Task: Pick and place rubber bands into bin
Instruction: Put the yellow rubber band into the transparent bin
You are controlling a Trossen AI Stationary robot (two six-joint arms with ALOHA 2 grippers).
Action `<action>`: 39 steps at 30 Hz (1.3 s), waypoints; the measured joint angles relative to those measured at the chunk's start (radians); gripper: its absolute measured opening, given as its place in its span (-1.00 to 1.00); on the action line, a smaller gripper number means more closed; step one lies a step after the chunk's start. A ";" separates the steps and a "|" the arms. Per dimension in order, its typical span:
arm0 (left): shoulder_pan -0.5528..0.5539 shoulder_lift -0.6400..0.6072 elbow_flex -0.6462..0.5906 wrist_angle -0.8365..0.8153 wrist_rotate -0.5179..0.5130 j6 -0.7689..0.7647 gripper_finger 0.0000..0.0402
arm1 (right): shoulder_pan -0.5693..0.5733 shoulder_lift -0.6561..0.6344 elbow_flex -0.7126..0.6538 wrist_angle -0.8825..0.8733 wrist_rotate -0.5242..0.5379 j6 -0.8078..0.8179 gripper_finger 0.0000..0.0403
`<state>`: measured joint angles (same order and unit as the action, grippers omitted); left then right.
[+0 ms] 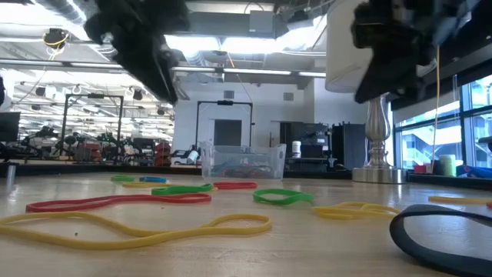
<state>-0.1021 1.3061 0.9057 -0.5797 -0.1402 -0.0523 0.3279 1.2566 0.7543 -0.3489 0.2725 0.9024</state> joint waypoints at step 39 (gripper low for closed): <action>0.087 0.489 0.547 -0.495 0.002 -0.103 -0.99 | 0.041 -0.664 -0.383 -0.045 -0.003 -0.282 -0.95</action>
<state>-0.0156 1.7953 1.4526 -1.0749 -0.1382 -0.1557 0.3691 0.5926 0.3714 -0.3937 0.2691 0.6201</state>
